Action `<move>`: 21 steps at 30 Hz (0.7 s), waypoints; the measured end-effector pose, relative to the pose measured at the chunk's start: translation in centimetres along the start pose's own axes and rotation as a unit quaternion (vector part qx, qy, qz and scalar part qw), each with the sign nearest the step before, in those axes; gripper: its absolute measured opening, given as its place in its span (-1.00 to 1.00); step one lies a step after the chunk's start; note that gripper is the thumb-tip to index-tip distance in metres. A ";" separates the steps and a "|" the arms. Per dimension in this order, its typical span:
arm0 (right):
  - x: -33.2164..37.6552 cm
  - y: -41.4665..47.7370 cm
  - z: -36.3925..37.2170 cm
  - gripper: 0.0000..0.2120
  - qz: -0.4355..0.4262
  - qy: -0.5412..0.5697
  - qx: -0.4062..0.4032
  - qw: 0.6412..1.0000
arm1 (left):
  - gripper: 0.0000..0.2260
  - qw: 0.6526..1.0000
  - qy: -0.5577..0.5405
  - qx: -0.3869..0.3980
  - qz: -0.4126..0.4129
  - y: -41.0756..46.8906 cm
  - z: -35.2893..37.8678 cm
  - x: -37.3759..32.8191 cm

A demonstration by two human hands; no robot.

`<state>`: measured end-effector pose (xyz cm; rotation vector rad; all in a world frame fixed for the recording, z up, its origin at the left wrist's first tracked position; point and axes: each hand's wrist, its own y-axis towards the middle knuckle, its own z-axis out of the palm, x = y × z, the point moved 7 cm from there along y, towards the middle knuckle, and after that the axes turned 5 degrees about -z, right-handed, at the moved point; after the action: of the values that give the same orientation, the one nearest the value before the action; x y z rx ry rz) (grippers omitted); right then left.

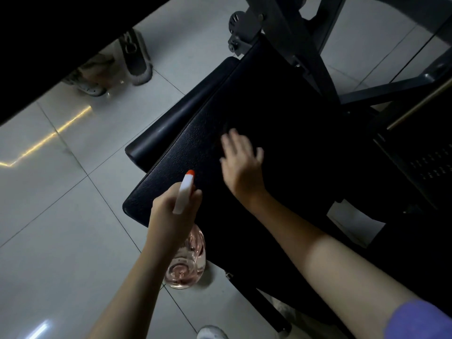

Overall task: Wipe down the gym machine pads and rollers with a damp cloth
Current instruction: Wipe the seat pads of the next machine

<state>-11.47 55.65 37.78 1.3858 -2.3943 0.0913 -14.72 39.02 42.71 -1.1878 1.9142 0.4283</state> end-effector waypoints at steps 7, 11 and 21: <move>1.5 0.4 0.5 -0.47 -0.327 -0.121 0.060 0.935 | -0.58 1.000 0.007 0.017 0.011 0.2 0.0 -0.2; 0.2 5.5 -1.1 -0.49 -0.065 -0.066 0.071 0.993 | -0.71 1.000 0.004 0.009 0.002 0.2 -0.1 -0.3; 1.7 1.8 0.3 -0.53 -0.389 -0.099 0.052 0.915 | -0.78 0.997 -0.034 0.028 -0.071 0.5 0.2 0.0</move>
<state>-13.85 55.11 38.37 2.3824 -1.8098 -0.1413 -15.06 39.39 42.50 -1.2473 1.7604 0.3322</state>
